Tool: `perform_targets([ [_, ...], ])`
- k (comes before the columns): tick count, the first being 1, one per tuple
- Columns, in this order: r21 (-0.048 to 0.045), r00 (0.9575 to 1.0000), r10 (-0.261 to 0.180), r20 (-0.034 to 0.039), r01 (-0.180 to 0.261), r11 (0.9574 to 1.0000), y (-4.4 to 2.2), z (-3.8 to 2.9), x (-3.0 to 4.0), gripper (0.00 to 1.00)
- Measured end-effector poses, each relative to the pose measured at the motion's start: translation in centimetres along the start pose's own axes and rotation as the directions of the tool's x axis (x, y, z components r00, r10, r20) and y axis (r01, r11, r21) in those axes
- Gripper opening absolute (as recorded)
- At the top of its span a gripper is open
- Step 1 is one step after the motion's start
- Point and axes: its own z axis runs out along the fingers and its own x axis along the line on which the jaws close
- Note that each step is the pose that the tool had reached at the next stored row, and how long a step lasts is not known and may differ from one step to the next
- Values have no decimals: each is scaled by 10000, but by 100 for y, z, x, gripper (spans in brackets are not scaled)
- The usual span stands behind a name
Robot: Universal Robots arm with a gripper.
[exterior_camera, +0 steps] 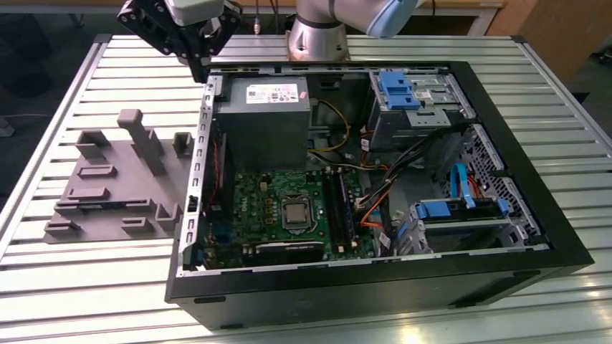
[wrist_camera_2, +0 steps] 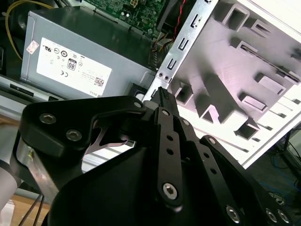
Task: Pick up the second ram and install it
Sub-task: 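Reach for the second ram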
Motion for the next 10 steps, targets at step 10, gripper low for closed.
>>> perform_targets([
  [10,1,10000,0,-14,0,10000,-7,-1,85,11],
])
